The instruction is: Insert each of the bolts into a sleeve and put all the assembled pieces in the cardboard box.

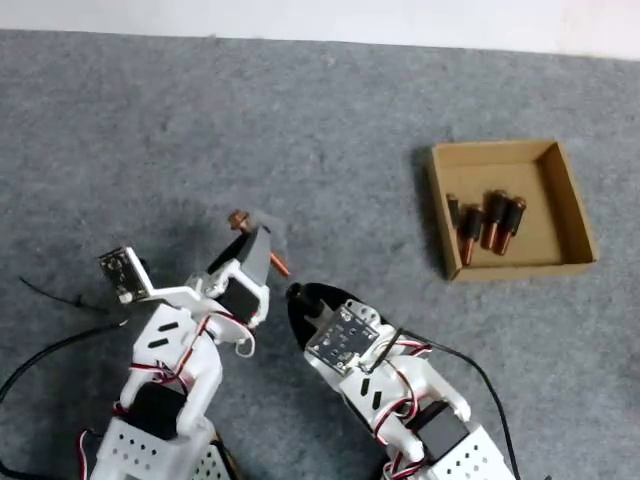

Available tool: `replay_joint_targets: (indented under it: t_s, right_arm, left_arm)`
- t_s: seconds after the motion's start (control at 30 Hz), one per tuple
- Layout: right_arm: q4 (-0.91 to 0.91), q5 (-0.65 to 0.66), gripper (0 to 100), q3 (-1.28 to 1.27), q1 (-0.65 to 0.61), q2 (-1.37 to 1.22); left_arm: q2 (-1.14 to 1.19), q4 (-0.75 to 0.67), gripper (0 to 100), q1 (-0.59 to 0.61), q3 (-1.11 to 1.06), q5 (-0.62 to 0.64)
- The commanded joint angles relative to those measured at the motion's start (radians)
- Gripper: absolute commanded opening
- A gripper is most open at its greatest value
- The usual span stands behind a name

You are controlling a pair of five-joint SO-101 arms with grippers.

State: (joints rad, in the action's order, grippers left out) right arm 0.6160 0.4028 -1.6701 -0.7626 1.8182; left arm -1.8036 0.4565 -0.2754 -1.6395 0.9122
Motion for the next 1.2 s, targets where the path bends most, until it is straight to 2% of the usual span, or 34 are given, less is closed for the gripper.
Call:
replay_joint_targets:
  t_s: [0.0,0.47,0.7,1.0,1.17]
  right_arm:
    - [-0.038,0.012,0.5,-0.117,-0.005,0.021]
    - [-0.035,0.057,0.5,-0.119,-0.004,0.021]
    - [-0.035,0.058,0.5,-0.119,-0.002,0.021]
    - [-0.035,0.060,0.5,-0.119,0.028,0.021]
    - [-0.036,0.060,0.5,-0.119,0.030,0.021]
  left_arm:
    - [-0.016,-0.035,1,-0.041,-0.007,0.009]
    - [-0.016,-0.028,1,-0.028,0.047,0.009]
    - [-0.016,0.106,1,-0.033,0.133,0.015]
    - [-0.016,0.121,1,-0.035,0.142,0.015]
    - [-0.016,0.140,1,-0.120,0.133,0.011]
